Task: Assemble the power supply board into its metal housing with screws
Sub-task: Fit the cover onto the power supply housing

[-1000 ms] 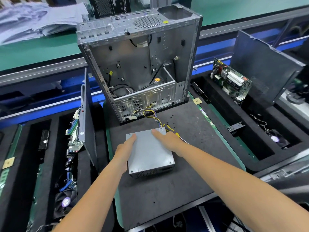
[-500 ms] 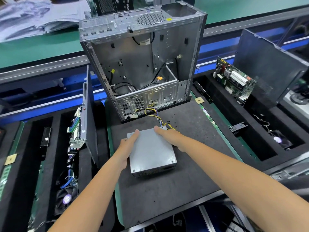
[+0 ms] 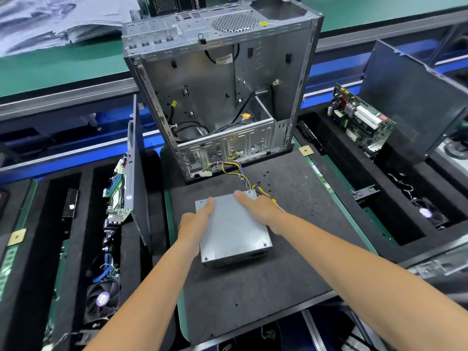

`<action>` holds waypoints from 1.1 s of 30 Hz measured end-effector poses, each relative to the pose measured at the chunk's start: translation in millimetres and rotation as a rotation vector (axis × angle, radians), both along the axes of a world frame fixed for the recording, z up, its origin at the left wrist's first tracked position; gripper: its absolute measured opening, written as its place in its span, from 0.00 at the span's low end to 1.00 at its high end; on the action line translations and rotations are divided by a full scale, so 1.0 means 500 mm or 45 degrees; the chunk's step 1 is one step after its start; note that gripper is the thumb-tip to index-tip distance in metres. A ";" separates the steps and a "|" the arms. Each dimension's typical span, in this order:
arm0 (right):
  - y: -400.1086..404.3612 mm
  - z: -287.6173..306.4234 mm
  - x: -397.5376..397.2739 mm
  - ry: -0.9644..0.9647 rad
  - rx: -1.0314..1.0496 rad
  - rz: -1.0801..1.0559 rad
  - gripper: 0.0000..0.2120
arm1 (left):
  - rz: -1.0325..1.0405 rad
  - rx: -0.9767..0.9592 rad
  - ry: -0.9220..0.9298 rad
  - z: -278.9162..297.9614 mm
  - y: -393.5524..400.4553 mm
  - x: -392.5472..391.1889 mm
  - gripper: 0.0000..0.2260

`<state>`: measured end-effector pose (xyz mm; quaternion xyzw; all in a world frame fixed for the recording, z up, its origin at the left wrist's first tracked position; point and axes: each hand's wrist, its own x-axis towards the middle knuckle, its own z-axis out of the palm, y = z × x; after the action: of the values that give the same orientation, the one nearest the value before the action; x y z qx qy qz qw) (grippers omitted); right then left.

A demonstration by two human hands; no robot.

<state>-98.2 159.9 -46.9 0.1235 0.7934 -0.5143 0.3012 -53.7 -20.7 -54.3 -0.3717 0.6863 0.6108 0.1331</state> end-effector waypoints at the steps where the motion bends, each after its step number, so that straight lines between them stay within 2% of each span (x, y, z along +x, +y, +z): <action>1: 0.000 -0.002 0.000 0.006 0.000 -0.004 0.35 | -0.006 -0.009 -0.003 -0.001 -0.001 0.000 0.27; 6: -0.008 -0.009 0.006 0.051 0.001 -0.057 0.38 | -0.064 -0.195 -0.067 0.000 0.017 0.004 0.42; 13: -0.009 -0.008 0.008 0.143 0.165 -0.032 0.38 | -0.125 -0.497 -0.091 0.005 0.022 0.001 0.33; 15: -0.007 -0.006 0.006 0.125 0.150 -0.041 0.38 | -0.124 -0.423 -0.101 0.002 0.021 0.002 0.35; 18: -0.002 -0.003 0.004 0.025 0.055 -0.033 0.39 | -0.074 -0.152 -0.076 0.005 0.017 0.003 0.36; 21: 0.005 0.002 -0.003 -0.052 -0.048 -0.046 0.38 | -0.068 -0.096 -0.097 0.012 0.013 0.003 0.36; 22: 0.008 0.004 -0.011 -0.020 -0.049 -0.041 0.35 | -0.071 -0.147 -0.082 0.013 0.013 0.004 0.36; 24: 0.014 0.018 -0.030 0.088 0.017 -0.035 0.29 | -0.112 -0.461 0.049 0.011 0.016 0.003 0.34; 26: 0.018 0.030 -0.050 0.081 0.042 -0.030 0.29 | -0.177 -0.818 0.250 0.022 0.021 0.000 0.31; 28: 0.020 0.035 -0.060 0.011 0.027 -0.007 0.28 | -0.309 -1.050 0.363 0.035 0.033 -0.006 0.26; 31: 0.018 0.026 -0.065 0.024 0.064 0.008 0.21 | -0.526 -1.207 0.536 0.043 0.055 -0.013 0.21; 33: 0.017 0.020 -0.064 0.047 0.075 -0.018 0.19 | -0.685 -1.240 0.629 0.045 0.070 -0.026 0.18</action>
<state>-130.3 168.5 -36.8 0.1283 0.8127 -0.4950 0.2792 -66.4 14.3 -31.7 -0.0508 0.9673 0.2399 -0.0656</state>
